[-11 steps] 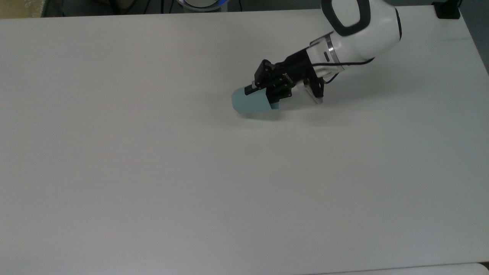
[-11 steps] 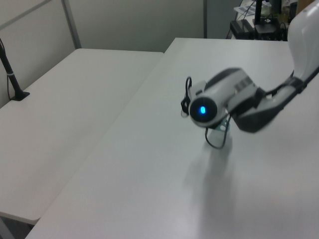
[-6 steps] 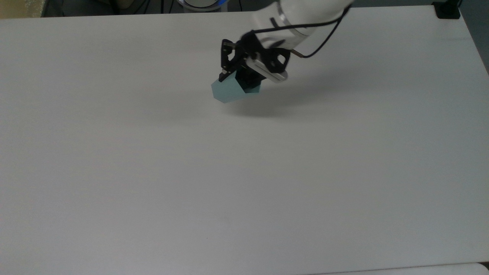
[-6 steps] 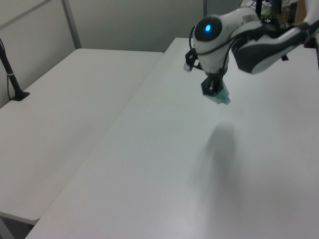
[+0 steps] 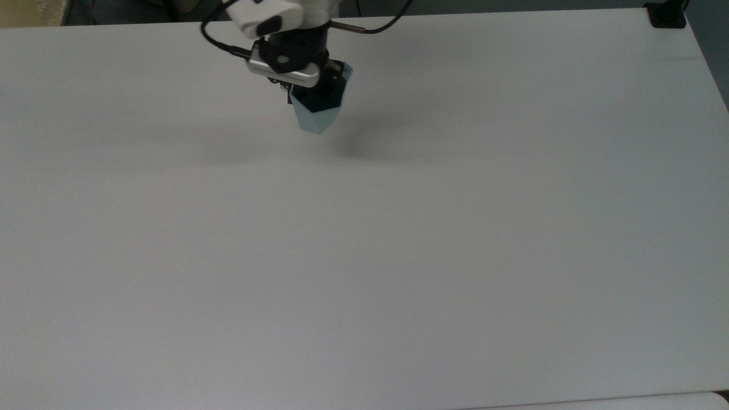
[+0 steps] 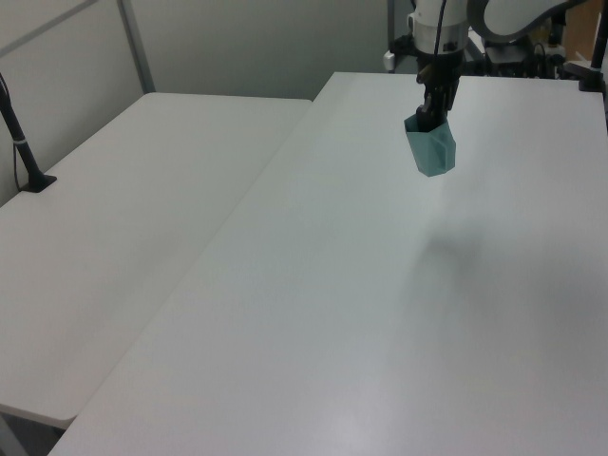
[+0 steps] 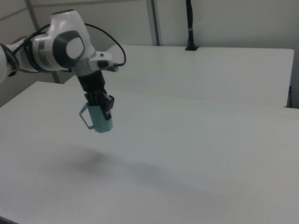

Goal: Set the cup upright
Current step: 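Lift the teal cup and rotate it so its opening faces up, then lower the upright teal cup onto the table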

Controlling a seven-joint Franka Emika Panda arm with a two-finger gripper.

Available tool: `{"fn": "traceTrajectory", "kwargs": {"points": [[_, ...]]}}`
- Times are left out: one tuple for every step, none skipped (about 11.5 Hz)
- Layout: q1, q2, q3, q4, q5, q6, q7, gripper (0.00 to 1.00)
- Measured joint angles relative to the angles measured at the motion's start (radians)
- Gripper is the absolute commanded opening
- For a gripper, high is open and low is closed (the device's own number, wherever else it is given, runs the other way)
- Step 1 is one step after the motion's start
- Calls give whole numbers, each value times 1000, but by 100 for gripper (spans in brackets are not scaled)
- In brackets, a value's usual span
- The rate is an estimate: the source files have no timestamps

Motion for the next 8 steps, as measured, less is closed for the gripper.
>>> {"fn": "traceTrajectory", "kwargs": {"points": [[-46,-19,-6,-74,53,113,-28,0],[-57,-28,-32,-132,83,215,-35,0],[-58,-35,-74,-194,109,303,-59,0],[-59,-43,-109,-246,124,362,-77,0],[-60,-51,-126,-277,128,386,-86,0],[-60,-55,-128,-291,129,388,-86,0],[-57,-55,-128,-300,129,388,-86,0],[-55,-51,-128,-307,130,388,-86,0]]}}
